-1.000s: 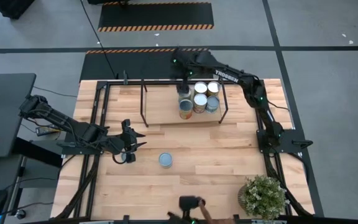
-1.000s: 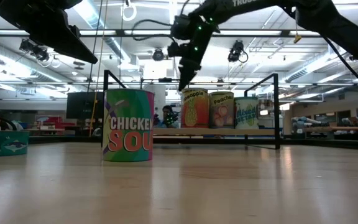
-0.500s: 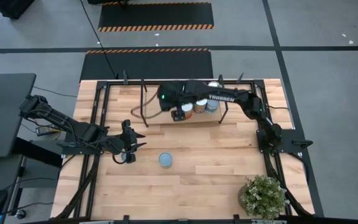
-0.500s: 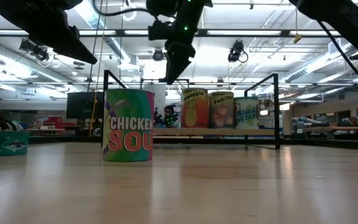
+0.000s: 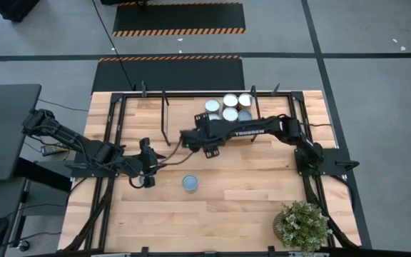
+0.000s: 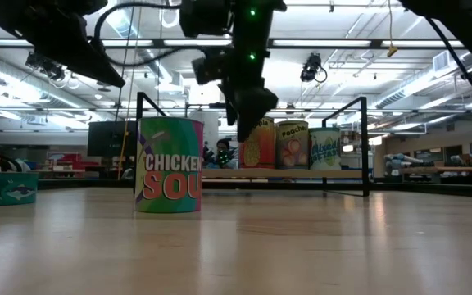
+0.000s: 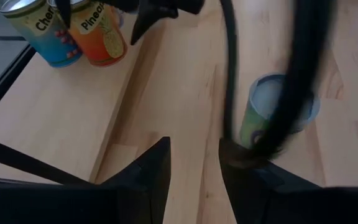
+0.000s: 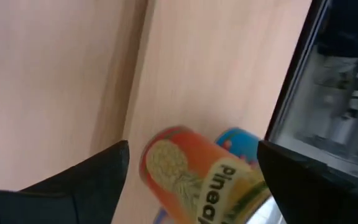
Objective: Pick and place cans onto a shelf
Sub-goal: Adjust the canned pineapple on the shelf
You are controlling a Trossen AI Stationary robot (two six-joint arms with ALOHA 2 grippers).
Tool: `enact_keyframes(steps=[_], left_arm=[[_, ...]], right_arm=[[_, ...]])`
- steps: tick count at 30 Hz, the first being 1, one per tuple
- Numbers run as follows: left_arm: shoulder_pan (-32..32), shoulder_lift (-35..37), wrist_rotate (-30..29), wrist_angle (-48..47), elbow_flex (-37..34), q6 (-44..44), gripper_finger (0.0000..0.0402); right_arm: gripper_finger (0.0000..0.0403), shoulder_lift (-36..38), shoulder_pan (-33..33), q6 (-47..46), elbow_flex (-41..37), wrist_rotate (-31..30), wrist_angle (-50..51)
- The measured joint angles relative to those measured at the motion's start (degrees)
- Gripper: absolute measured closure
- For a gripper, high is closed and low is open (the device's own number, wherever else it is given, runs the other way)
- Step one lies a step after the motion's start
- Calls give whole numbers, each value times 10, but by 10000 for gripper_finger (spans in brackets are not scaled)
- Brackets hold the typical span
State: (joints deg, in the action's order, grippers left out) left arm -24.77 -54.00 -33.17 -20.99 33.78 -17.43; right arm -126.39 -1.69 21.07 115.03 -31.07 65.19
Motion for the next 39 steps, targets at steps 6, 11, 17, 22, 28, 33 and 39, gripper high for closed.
enact_keyframes(steps=[6, 11, 17, 22, 28, 33, 39], left_arm=[[0, 0, 2, -5, 0, 1, 259], [0, 0, 1, -5, 0, 1, 259], [0, 0, 1, -8, 0, 1, 259], [0, 0, -1, -6, 0, 1, 259], [1, 0, -1, -6, 0, 1, 259], [2, 0, -1, -6, 0, 1, 259], [2, 0, 0, -6, 0, 0, 259]], right_arm=[[57, 0, 23, 5, -34, -33, 0], [99, 0, 39, -1, -45, -36, 2], [149, 1, 38, -20, -65, -34, 4], [167, 0, 38, -70, -80, -22, 13], [168, 0, 30, -142, -81, -7, 48], [168, 0, 11, -156, -81, 34, 59], [168, 0, -2, -156, -81, 36, 53]])
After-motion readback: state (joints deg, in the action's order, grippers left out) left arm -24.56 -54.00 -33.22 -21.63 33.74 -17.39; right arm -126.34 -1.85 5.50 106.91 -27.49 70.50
